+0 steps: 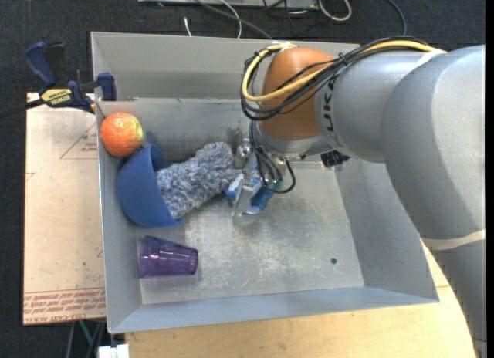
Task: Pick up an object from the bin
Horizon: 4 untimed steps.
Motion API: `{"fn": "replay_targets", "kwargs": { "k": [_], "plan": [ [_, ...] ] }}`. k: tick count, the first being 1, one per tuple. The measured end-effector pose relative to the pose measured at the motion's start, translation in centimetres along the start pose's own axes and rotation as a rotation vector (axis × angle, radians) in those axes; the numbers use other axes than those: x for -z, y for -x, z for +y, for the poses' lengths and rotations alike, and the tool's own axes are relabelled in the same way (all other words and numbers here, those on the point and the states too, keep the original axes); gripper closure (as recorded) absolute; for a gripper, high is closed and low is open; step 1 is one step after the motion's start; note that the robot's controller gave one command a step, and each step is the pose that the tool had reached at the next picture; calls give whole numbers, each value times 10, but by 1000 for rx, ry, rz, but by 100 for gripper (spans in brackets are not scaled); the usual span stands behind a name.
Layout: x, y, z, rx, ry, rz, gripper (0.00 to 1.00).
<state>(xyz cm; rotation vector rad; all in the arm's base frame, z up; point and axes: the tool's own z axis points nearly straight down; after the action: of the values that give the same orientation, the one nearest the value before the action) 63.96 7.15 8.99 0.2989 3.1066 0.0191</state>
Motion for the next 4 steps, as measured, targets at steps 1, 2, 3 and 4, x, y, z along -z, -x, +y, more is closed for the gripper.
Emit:
{"fn": "replay_targets", "kwargs": {
  "k": [1,2,3,4],
  "plan": [
    [-17,-17,1,121,3,-9,0],
    [-18,-1,3,34,3,-9,100],
    [-18,-1,3,34,3,-9,100],
    [61,-7,2,48,2,-5,100]
  ]
}}
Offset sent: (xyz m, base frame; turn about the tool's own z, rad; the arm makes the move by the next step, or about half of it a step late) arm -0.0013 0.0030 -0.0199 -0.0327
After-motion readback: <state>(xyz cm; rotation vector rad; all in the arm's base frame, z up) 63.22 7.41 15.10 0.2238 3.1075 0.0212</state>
